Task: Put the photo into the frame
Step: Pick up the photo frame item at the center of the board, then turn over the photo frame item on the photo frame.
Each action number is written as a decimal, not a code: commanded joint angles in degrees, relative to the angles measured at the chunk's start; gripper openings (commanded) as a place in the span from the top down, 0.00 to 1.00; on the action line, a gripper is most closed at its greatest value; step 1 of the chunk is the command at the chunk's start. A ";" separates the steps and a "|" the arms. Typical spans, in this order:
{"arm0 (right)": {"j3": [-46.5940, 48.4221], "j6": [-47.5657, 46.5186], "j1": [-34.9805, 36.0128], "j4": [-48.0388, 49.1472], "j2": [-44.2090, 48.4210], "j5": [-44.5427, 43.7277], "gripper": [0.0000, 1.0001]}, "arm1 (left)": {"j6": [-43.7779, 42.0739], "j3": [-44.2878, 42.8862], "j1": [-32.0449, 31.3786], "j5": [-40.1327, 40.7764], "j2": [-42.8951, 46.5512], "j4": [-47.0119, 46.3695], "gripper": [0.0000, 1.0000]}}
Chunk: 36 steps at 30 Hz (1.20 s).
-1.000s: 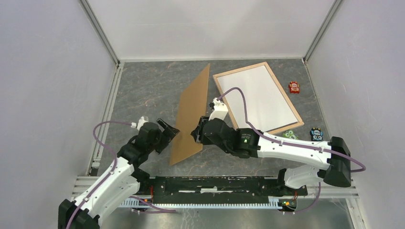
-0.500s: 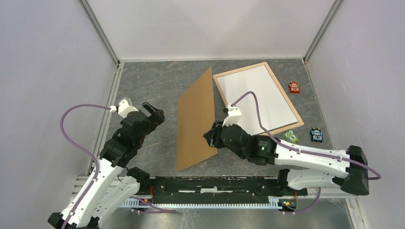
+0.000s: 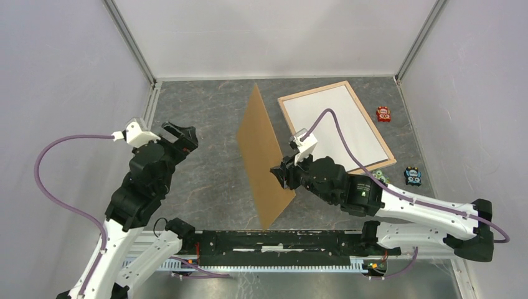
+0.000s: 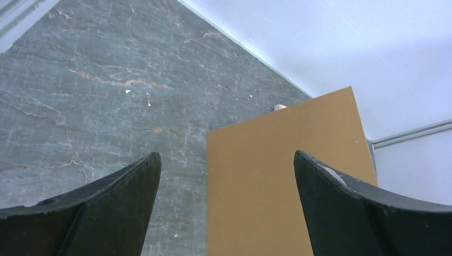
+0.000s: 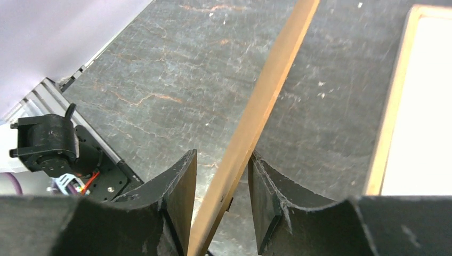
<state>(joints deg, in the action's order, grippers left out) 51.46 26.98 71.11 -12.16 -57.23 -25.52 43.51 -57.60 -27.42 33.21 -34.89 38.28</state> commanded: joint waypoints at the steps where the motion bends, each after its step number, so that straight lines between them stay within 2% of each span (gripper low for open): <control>1: 8.17 -14.26 -0.37 -2.76 -0.08 -2.15 1.00 | -4.56 -0.76 -0.11 2.29 -0.20 -3.72 0.00; 6: 15.25 -21.57 -0.60 -7.14 -3.44 -4.25 1.00 | -6.82 -0.32 -0.09 2.14 -1.51 -7.09 0.00; 9: 18.82 -22.31 -1.13 -9.96 -5.73 -3.01 1.00 | -7.25 0.11 -0.09 1.24 -2.06 -8.36 0.00; 12: 21.56 -19.47 -1.31 -14.65 -8.57 -3.08 1.00 | -3.76 2.15 -0.13 -3.24 -2.02 -8.58 0.00; 16: 23.45 -10.35 -1.49 -20.81 -11.22 -3.01 1.00 | 3.17 6.96 -0.09 -15.97 -4.35 -9.76 0.00; 19: 25.60 -4.41 -1.55 -28.24 -13.13 -3.45 0.99 | 5.35 8.52 -0.09 -21.57 -7.93 -11.09 0.00; 23: 25.98 -0.63 -1.59 -33.54 -14.31 -3.51 0.76 | 8.45 11.49 -0.18 -28.24 -12.49 -14.74 0.00; 25: 28.23 0.44 -1.59 -36.75 -15.74 -3.49 0.57 | 9.76 12.62 -0.18 -30.31 -14.27 -16.59 0.00; 29: 34.29 1.38 -1.61 -45.02 -20.06 -5.92 0.34 | 10.55 13.44 -0.27 -31.71 -16.16 -18.62 0.00; 34: 44.75 -0.17 -1.58 -52.21 -25.58 -5.69 0.26 | 9.69 13.70 -0.33 -31.60 -16.27 -19.40 0.00; 36: 47.36 -1.05 -1.63 -54.10 -27.08 -5.62 0.27 | 9.51 14.21 -0.27 -31.54 -16.06 -20.02 0.00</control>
<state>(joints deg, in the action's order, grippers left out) 91.50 26.52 69.69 -59.27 -82.35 -29.58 51.81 -43.72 -27.51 2.81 -51.59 22.31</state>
